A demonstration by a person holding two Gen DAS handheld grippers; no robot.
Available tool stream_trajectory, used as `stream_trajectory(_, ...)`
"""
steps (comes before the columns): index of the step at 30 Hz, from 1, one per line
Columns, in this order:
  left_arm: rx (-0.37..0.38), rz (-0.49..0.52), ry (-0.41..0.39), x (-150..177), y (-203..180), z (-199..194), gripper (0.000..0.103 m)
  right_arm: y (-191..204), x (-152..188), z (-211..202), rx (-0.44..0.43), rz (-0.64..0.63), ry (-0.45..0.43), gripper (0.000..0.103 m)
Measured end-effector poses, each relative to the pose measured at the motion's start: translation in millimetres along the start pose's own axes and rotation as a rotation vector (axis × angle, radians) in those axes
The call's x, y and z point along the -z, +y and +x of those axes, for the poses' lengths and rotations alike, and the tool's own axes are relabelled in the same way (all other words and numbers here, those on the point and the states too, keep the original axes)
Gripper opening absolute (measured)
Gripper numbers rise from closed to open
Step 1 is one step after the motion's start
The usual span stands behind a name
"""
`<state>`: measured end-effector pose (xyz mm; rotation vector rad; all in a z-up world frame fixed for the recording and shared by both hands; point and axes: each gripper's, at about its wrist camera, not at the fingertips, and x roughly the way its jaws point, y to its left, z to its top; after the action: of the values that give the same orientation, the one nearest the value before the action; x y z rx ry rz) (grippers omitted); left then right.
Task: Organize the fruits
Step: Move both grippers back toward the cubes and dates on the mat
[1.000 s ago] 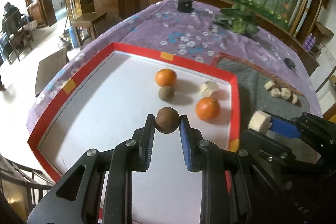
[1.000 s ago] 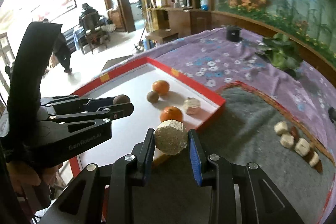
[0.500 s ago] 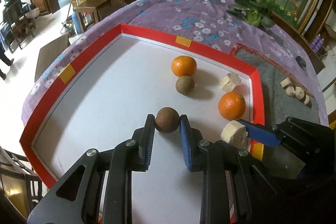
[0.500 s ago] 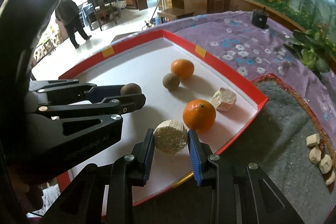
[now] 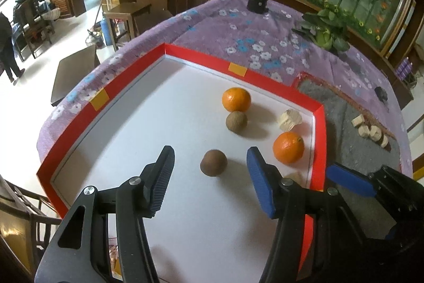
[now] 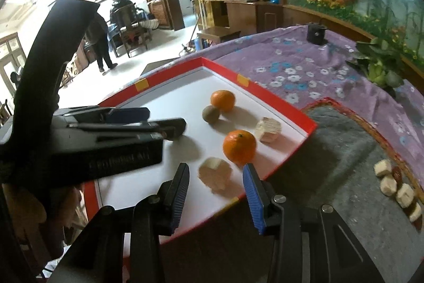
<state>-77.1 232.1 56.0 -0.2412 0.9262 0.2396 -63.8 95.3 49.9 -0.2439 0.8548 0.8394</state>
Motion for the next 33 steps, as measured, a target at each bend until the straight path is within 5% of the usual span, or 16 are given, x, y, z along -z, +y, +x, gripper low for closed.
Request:
stream_trajectory(16,0.079,0.167,-0.011,7,-94,-10,0.057,-57,37,-64,0.085,0.136,-0.093,0.042)
stream_trajectory(33,0.178,0.239,0.089,-7,-195,33,0.057,-162,98,-103,0.197,0.357,-0.103,0.043)
